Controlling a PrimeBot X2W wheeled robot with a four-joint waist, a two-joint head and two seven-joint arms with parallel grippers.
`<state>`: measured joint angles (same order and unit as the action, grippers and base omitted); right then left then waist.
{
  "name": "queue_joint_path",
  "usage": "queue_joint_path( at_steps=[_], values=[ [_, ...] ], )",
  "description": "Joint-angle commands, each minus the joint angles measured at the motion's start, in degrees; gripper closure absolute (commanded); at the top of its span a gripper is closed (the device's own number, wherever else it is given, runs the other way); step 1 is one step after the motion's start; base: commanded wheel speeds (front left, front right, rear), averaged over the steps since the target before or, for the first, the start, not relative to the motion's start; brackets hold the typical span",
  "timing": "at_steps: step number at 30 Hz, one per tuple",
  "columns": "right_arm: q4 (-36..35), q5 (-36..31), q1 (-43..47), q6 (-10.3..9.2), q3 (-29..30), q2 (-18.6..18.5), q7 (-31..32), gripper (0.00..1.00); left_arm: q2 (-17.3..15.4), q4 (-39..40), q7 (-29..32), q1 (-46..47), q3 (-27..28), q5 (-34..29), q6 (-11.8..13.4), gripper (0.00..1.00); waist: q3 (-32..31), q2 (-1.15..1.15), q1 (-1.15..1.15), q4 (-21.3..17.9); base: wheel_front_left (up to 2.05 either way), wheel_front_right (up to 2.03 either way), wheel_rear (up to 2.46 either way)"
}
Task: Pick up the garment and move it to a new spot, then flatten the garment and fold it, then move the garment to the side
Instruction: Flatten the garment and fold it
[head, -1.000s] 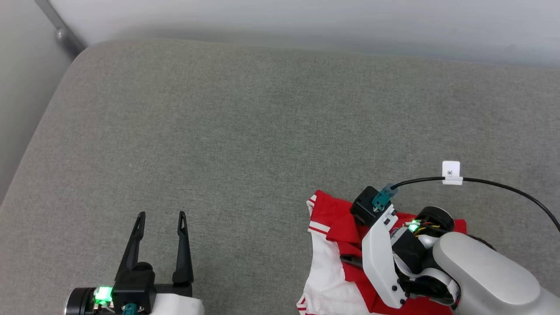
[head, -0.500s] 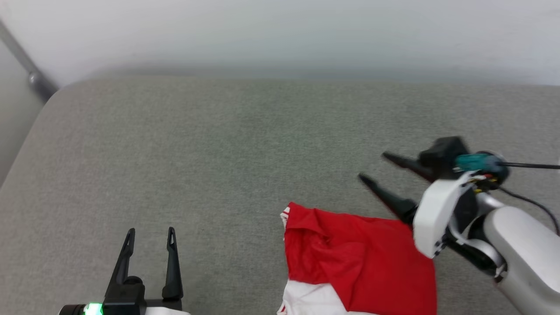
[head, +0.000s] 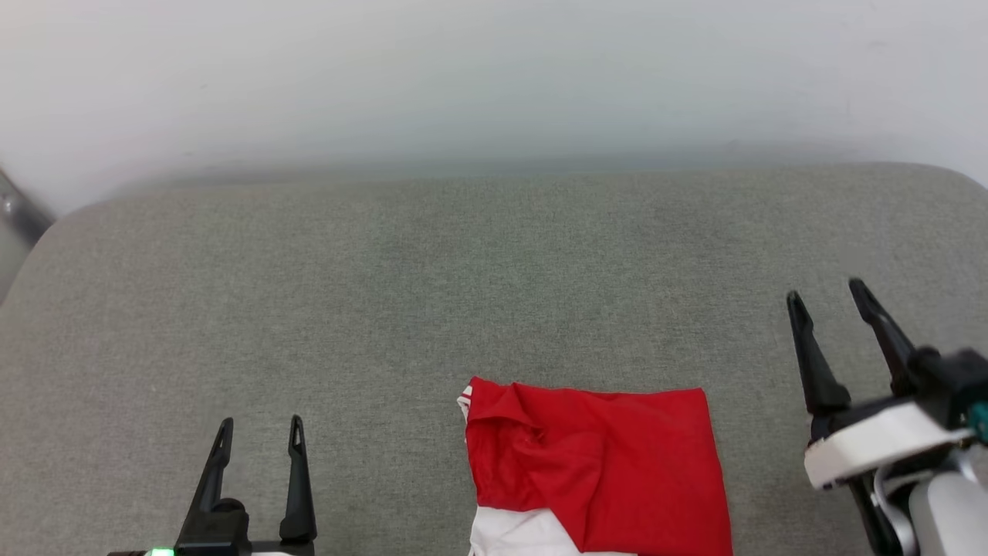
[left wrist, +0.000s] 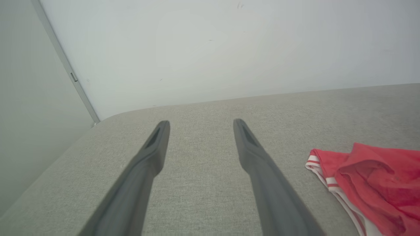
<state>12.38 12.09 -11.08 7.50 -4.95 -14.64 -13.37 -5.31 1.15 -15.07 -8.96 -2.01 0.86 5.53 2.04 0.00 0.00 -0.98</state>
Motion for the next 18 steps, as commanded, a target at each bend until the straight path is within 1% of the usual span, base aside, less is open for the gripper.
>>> queue_joint_path(
  at_steps=[1, 5, 9, 13, 18],
  values=[
    [-0.7, -0.5, 1.4, -0.03, 0.8, 1.2, -0.6, 0.0, -0.1, -0.1, -0.1, -0.3, 0.1, 0.3, -0.3, 0.0, -0.2, 0.0, 0.0, 0.0, 0.0, 0.0, 0.0],
    [-2.9, -2.1, 6.4, -0.03, 4.4, 5.5, -1.6, 0.0, 0.3, -0.4, -0.1, -1.3, 0.4, 0.6, -0.4, 0.0, -0.8, 0.0, 0.0, 0.1, 0.0, 0.0, 0.0],
    [-5.7, -3.0, 10.7, -0.04, 5.9, 8.7, -1.8, 0.0, 0.7, -0.4, -0.1, -1.7, 0.6, 0.7, -0.6, 0.0, -1.3, 0.0, 0.0, 0.3, 0.0, 0.0, 0.0],
    [-8.9, -2.8, 14.6, -0.03, 7.0, 10.5, -1.8, 0.0, 1.0, -0.4, -0.1, -2.5, 0.6, 0.7, -0.8, 0.0, -1.7, 0.0, 0.0, 0.9, 0.0, 0.0, 0.0],
    [-11.5, -2.6, 18.4, -0.04, 7.6, 11.5, -1.8, 0.0, 1.3, -0.4, -0.1, -2.9, 0.6, 0.7, -1.3, 0.0, -2.1, 0.0, 0.0, 1.5, 0.0, 0.0, 0.0]
  ],
)
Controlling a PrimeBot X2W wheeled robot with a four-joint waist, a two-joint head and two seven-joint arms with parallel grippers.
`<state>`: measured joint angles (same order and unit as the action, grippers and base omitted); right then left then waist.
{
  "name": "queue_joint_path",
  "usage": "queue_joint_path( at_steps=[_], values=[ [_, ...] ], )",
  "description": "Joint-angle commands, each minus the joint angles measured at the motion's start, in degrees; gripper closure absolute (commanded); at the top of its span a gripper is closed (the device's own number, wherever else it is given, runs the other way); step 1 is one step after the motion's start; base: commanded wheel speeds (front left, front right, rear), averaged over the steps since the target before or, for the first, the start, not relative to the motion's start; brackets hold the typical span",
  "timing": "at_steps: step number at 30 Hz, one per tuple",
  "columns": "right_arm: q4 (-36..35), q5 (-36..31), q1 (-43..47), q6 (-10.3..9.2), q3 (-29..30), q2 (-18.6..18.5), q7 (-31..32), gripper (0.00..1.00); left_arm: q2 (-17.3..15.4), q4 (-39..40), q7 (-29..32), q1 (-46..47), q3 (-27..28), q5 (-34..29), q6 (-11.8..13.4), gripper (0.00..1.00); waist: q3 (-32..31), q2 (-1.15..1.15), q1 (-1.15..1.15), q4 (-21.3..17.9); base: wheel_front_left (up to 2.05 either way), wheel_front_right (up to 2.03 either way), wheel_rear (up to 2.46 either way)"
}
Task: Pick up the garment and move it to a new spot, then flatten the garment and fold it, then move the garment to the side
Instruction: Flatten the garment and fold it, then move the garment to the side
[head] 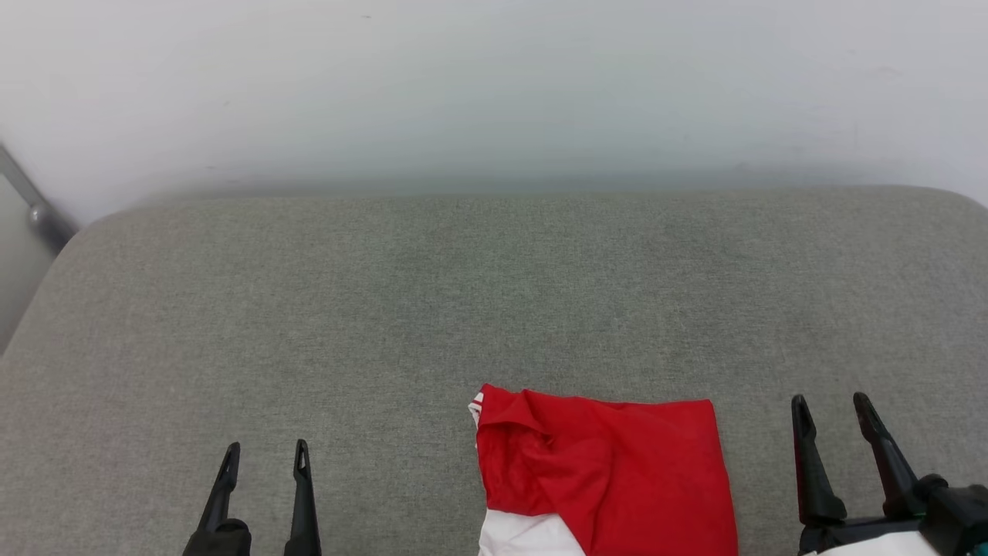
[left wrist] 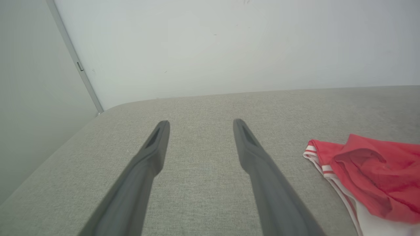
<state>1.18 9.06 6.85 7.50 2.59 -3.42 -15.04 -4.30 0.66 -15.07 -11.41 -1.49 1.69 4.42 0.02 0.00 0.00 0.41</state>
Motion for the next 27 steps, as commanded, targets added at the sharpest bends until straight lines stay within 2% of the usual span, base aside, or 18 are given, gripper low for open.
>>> queue_joint_path(
  at_steps=[1, 14, 21, 27],
  values=[
    [-0.7, 0.5, 1.1, -0.03, 0.1, 0.4, -0.2, 0.0, 0.3, 0.0, -0.1, -0.6, 0.1, -0.1, -0.3, 0.0, -0.1, 0.0, 0.0, 0.2, 0.0, 0.0, 0.0],
    [-0.9, 2.0, 4.6, -0.04, -0.2, 0.7, -0.2, 0.0, 0.6, 0.2, -0.1, -1.2, 0.4, -0.5, -1.2, 0.0, -0.4, 0.0, 0.0, 0.6, 0.0, 0.0, 0.0],
    [-1.9, 0.7, 1.4, -0.03, 0.9, 0.7, -0.2, 0.0, 0.7, 0.3, -0.1, -1.3, 0.8, -0.5, -1.3, 0.0, -0.5, 0.0, 0.0, 0.5, 0.0, 0.0, 0.0],
    [-4.8, 0.2, -6.7, -0.03, 0.5, -4.8, 1.9, 0.0, 0.8, 0.1, -0.1, -1.4, 1.0, -0.5, -1.4, 0.0, -0.4, 0.0, 0.0, 0.0, 0.0, 0.0, 0.0]
  ],
)
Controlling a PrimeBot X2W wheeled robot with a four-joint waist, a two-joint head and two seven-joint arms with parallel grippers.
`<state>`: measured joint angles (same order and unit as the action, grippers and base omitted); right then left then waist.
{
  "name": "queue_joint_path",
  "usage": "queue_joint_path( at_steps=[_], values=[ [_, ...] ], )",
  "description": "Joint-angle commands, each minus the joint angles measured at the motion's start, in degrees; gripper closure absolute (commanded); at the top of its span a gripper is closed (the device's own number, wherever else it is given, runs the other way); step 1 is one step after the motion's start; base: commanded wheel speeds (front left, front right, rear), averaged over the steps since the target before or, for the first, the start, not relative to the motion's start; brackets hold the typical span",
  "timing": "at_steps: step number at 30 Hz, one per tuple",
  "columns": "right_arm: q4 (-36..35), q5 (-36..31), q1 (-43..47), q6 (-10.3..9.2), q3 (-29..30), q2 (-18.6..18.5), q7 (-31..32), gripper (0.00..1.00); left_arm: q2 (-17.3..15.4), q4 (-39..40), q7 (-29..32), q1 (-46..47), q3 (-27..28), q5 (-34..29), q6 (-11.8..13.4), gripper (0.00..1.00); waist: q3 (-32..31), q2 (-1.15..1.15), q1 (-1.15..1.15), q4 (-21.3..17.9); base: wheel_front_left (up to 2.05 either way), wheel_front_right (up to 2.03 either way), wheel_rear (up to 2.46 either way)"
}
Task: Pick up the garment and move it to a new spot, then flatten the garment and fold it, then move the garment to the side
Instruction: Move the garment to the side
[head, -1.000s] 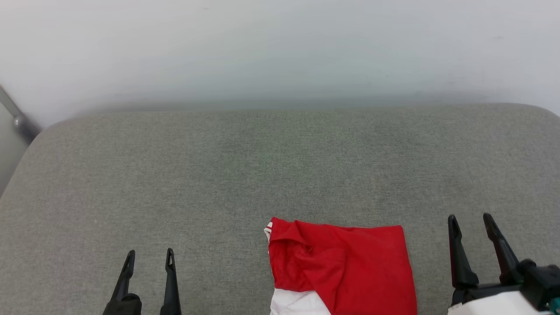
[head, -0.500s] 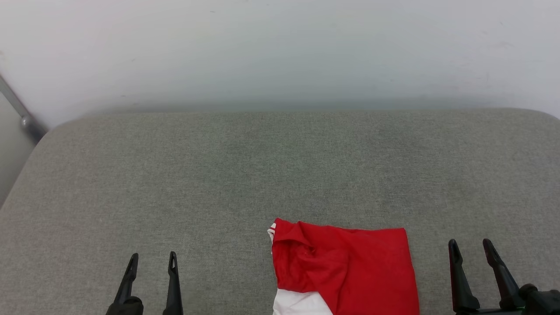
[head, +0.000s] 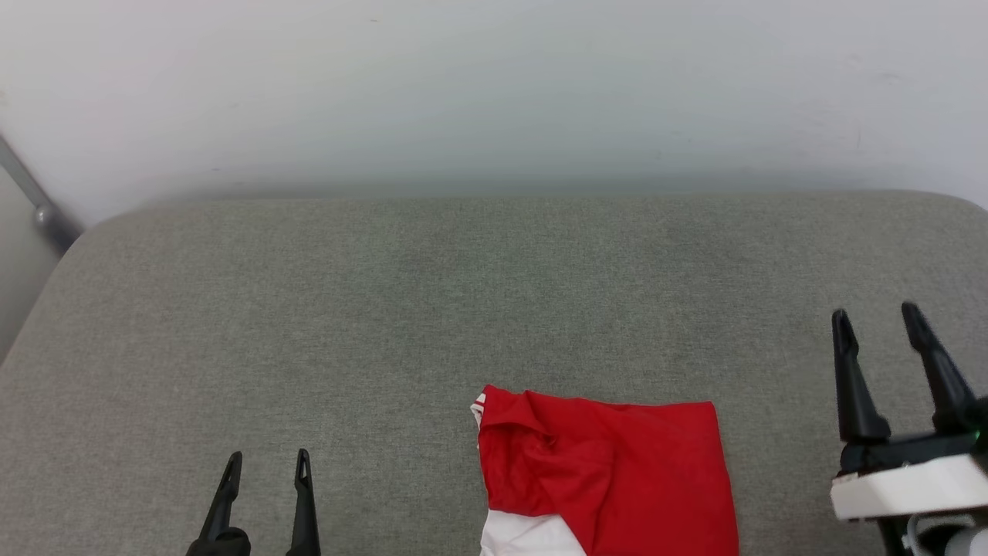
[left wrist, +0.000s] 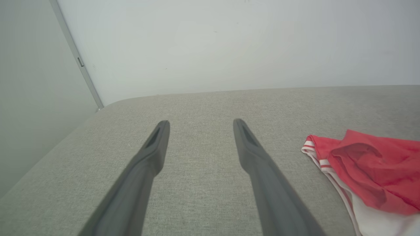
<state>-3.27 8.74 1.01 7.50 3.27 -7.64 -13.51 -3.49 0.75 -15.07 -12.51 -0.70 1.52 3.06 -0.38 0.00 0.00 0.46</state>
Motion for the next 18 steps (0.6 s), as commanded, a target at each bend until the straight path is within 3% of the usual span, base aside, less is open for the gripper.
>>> queue_joint_path(
  at_steps=[1, 4, 7, 8, 18],
  values=[
    [-0.8, 0.9, -2.5, -0.03, -0.5, -1.8, 1.7, 0.0, 0.0, 0.0, -0.1, -0.3, 0.2, -0.3, -0.2, 0.0, 0.1, 0.0, 0.0, -0.1, 0.0, 0.0, 0.0],
    [-1.6, 3.0, -7.3, -0.03, -2.1, -5.9, 7.2, 0.0, 0.1, 0.0, -0.1, 0.2, 0.2, -0.5, -0.4, 0.0, 0.5, 0.0, 0.0, 0.1, 0.0, 0.0, 0.0],
    [-1.3, 7.1, -11.2, -0.04, -5.3, -10.6, 17.2, 0.0, 0.1, 0.2, -0.1, 0.7, 0.3, -0.4, -0.6, 0.0, 1.3, 0.0, 0.0, 0.4, 0.0, 0.0, 0.0],
    [-1.3, 7.1, -11.2, -0.04, -5.3, -10.6, 17.2, 0.0, 0.1, 0.2, -0.1, 0.7, 0.3, -0.4, -0.6, 0.0, 1.3, 0.0, 0.0, 0.4, 0.0, 0.0, 0.0],
    [0.1, 30.0, -15.7, -0.04, -17.8, -25.6, 52.0, 0.0, 0.2, 0.1, -0.1, 3.1, 0.1, -0.5, -1.2, 0.0, 5.2, 0.0, 0.0, 2.1, 0.0, 0.0, 0.0]
  ],
)
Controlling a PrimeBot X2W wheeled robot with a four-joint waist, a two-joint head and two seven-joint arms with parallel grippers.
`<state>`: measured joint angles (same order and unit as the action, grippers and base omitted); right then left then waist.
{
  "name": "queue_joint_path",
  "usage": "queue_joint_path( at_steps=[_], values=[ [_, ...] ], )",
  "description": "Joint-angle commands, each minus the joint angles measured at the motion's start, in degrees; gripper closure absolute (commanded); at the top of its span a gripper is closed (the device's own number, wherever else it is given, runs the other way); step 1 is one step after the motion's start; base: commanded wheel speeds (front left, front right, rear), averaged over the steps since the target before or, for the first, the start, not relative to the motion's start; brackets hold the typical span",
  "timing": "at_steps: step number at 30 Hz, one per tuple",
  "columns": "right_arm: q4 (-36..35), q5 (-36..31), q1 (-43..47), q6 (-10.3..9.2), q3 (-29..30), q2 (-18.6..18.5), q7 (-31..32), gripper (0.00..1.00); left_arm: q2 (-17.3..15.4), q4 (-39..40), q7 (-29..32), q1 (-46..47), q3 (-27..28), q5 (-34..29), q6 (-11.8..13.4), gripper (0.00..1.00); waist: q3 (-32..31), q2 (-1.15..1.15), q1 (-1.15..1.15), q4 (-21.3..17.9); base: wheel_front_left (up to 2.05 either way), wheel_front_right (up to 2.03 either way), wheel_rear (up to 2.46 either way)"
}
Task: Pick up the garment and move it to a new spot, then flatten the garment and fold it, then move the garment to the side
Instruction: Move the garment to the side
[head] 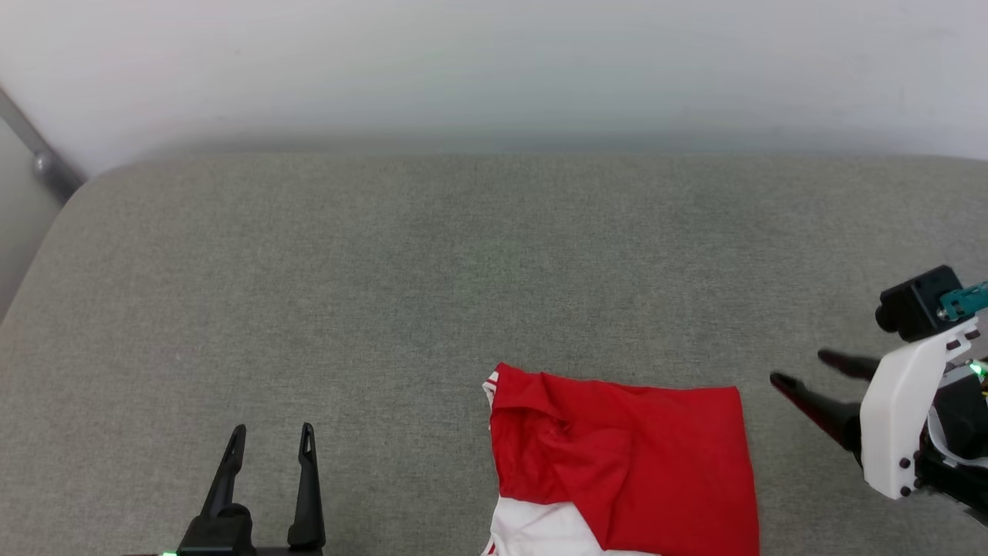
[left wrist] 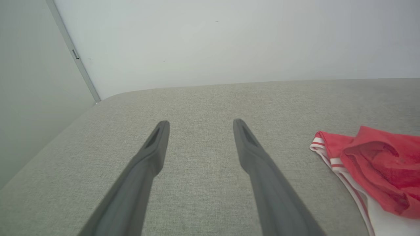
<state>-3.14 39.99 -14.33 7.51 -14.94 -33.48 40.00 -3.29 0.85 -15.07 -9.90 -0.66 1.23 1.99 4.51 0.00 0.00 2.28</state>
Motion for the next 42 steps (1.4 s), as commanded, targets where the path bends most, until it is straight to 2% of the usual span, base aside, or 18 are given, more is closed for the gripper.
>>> queue_joint_path(
  at_steps=[1, 6, 11, 16, 23, 29, 30, 31, 37, 38, 42],
  values=[
    [0.3, 0.9, -0.2, -0.05, 0.0, -0.5, 0.8, 0.0, 0.0, 0.1, -0.1, 0.8, 0.0, -0.1, -0.2, 0.0, 0.7, 0.0, 0.0, 0.4, 0.0, 0.0, 0.0],
    [3.3, 9.3, 1.0, -0.04, -0.5, -1.5, 9.8, 0.0, 0.1, 0.3, -0.1, 2.4, -0.3, -0.1, -0.3, 0.0, 3.2, 0.0, 0.0, 1.4, 0.0, 0.0, 0.0],
    [5.4, 14.6, 2.0, -0.04, -0.3, -0.4, 13.6, 0.0, 0.1, 0.6, -0.1, 4.1, -0.8, -0.2, -0.8, 0.0, 6.5, 0.0, 0.0, 2.5, 0.0, 0.0, 0.0],
    [7.9, 17.0, 1.9, -0.04, -1.0, 2.3, 13.7, 0.0, 0.2, 0.5, -0.1, 5.9, -1.2, -0.1, -0.9, 0.0, 9.4, 0.0, 0.0, 3.1, 0.0, 0.0, 0.0],
    [10.4, 19.0, 1.5, -0.05, -5.1, 5.3, 12.7, 0.0, 0.2, 0.5, -0.1, 7.3, -1.4, -0.3, -1.2, 0.0, 12.0, 0.0, 0.0, 3.8, 0.0, 0.0, 0.0],
    [11.5, 19.2, 1.3, -0.07, -9.8, 4.9, 11.6, 0.0, 0.2, 0.5, -0.1, 7.6, -0.9, -0.5, -1.5, 0.0, 12.7, 0.0, 0.0, 3.8, 0.0, 0.0, 0.0],
    [11.7, 19.3, 1.2, -0.08, -10.3, 4.7, 11.1, 0.67, 0.3, 0.5, -0.1, 7.7, -0.9, -0.5, -1.5, 0.0, 12.8, 0.0, 0.0, 3.8, 0.0, 0.0, 0.0],
    [11.8, 19.4, 0.9, -0.08, -10.8, 4.6, 10.6, 1.0, 0.3, 0.4, -0.1, 7.8, -0.8, -0.5, -1.5, 0.0, 12.8, 0.0, 0.0, 3.8, 0.0, 0.0, 0.0],
    [11.0, 20.2, -2.6, -0.09, -11.7, 2.1, 6.5, 1.0, 0.3, 0.1, -0.1, 7.1, -0.3, -0.3, -1.3, 0.0, 11.9, 0.0, 0.0, 3.2, 0.0, 0.0, 0.0],
    [9.6, 20.0, -4.9, -0.07, -12.4, 0.3, 5.2, 1.0, 0.3, 0.1, -0.1, 6.2, 0.2, -0.4, -1.3, 0.0, 10.9, 0.0, 0.0, 1.9, 0.0, 0.0, 0.0],
    [7.3, 19.7, -7.8, -0.06, -13.9, -2.2, 4.5, 1.0, 0.2, 0.4, -0.1, 5.3, 0.6, -0.6, -1.2, 0.0, 9.9, 0.0, 0.0, -1.2, 0.0, 0.0, 0.0]
  ],
)
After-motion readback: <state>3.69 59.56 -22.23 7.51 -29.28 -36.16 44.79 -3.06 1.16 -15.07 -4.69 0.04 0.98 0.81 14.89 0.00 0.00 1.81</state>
